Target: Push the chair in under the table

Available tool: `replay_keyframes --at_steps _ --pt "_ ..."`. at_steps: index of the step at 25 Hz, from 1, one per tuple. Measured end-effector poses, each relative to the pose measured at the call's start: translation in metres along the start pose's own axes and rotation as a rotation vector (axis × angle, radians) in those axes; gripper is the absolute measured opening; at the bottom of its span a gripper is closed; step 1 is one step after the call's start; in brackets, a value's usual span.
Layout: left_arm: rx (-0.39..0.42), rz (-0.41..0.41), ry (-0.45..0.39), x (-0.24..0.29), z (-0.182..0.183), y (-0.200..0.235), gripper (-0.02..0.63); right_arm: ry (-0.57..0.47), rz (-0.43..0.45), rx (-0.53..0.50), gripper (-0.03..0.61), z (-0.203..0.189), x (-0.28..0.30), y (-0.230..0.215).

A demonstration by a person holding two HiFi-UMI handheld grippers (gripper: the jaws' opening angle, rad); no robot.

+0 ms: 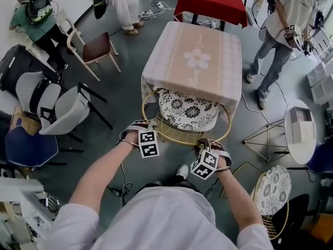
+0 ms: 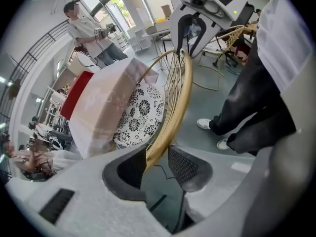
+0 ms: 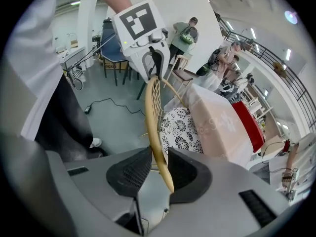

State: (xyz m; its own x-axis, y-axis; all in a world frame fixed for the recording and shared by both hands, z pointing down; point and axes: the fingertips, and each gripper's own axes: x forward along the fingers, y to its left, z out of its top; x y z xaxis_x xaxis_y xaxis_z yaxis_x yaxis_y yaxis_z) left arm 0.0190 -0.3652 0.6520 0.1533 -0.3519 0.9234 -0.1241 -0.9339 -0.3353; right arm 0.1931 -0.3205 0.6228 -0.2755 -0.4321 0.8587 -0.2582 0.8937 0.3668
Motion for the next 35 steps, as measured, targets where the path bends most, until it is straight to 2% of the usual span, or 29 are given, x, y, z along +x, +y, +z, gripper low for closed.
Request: replay_keyframes --at_steps 4,8,17,21,24,32,35 --pt "-0.05 0.047 -0.07 -0.017 0.006 -0.003 0.13 -0.019 -0.036 0.102 0.086 0.005 -0.013 0.001" --pt "-0.147 0.09 -0.174 -0.038 0.017 -0.001 0.13 -0.057 -0.082 0.223 0.086 0.02 -0.026 0.0" --pt "-0.341 0.101 -0.386 -0.094 0.048 -0.02 0.129 -0.176 -0.168 0.445 0.067 0.062 -0.066 0.015" --pt "-0.442 0.109 -0.481 -0.12 0.058 -0.027 0.093 -0.237 -0.209 0.55 0.052 0.075 -0.087 0.019" --pt "-0.483 0.127 -0.54 -0.137 0.064 -0.034 0.063 -0.292 -0.225 0.657 0.038 0.084 -0.101 0.02" --pt "-0.677 0.074 -0.668 -0.171 0.076 -0.055 0.023 -0.45 -0.232 0.859 0.008 0.108 -0.135 0.028" --pt "-0.717 0.075 -0.708 -0.182 0.08 -0.059 0.006 -0.504 -0.235 0.911 0.003 0.116 -0.146 0.031"
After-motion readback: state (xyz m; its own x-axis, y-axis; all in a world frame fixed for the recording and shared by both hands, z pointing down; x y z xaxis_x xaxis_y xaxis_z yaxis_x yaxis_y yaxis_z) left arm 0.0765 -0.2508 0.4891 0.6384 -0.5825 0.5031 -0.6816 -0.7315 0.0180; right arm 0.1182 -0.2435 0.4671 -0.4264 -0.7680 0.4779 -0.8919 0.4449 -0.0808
